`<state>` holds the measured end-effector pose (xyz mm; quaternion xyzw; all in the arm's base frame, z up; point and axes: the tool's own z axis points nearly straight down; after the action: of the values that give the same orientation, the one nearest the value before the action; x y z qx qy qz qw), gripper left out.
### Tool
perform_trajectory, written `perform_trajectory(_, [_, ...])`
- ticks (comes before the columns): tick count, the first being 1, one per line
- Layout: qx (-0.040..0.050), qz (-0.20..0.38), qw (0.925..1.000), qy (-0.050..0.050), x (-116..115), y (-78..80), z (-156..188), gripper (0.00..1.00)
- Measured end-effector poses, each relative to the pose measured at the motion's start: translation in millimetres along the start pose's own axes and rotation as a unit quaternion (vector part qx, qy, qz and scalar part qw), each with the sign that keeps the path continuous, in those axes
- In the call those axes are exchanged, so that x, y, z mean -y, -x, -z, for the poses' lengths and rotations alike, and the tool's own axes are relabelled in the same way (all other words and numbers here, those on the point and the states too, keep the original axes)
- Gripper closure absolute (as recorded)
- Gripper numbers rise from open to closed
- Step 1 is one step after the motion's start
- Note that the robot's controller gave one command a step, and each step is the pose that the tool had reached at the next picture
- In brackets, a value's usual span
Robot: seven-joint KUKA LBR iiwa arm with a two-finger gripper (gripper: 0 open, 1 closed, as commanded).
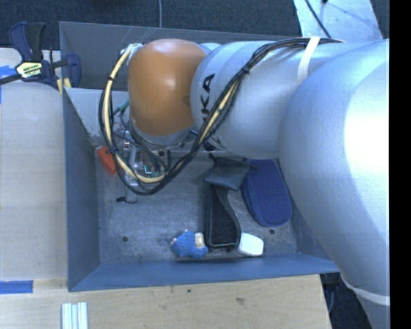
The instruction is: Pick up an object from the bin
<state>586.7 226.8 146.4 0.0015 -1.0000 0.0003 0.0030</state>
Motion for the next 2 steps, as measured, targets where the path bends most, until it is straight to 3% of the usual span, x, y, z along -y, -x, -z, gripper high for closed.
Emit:
perform_trajectory(1, [0.0010, 0.008, 1.0000, -0.001, 24.4, 35.3, -76.4, 0.00])
perform_trajectory(2, [0.0051, -0.007, 1.0000, 0.002, -11.8, 32.7, -75.9, 0.00])
